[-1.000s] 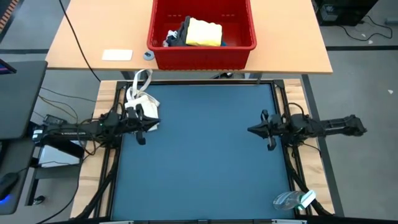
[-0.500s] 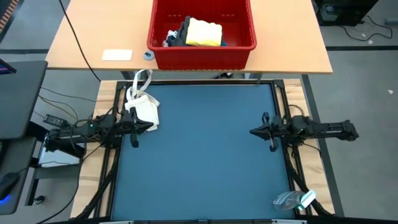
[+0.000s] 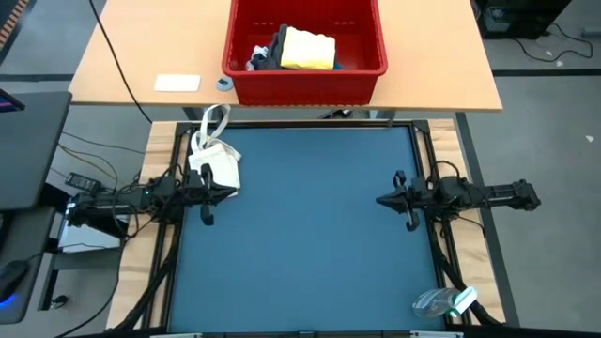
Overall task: Fold laundry
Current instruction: Return to Home Position
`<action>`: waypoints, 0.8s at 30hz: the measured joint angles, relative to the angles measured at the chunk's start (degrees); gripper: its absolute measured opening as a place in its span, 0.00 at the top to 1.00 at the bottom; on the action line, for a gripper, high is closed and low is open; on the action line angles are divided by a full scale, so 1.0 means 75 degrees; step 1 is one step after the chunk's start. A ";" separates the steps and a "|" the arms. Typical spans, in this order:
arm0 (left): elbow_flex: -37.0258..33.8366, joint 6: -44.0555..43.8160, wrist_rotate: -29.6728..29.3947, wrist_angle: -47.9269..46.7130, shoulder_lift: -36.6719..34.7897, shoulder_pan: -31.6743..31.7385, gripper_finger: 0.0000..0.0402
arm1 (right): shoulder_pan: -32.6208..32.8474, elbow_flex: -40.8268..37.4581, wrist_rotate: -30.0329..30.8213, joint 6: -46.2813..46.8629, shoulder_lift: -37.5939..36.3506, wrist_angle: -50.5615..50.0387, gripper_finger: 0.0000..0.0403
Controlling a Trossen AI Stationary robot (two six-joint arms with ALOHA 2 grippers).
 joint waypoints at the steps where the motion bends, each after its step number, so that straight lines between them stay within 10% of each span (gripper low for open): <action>1: 0.0000 0.0002 -0.0008 -0.0001 -0.0001 0.0027 0.99 | 0.0021 0.0000 -0.0153 -0.0003 0.0003 -0.0069 0.99; 24: -0.0009 -0.0489 -0.0010 0.0027 0.0398 0.0358 0.96 | 0.0148 -0.0006 -0.0429 -0.0011 0.0087 -0.0240 0.93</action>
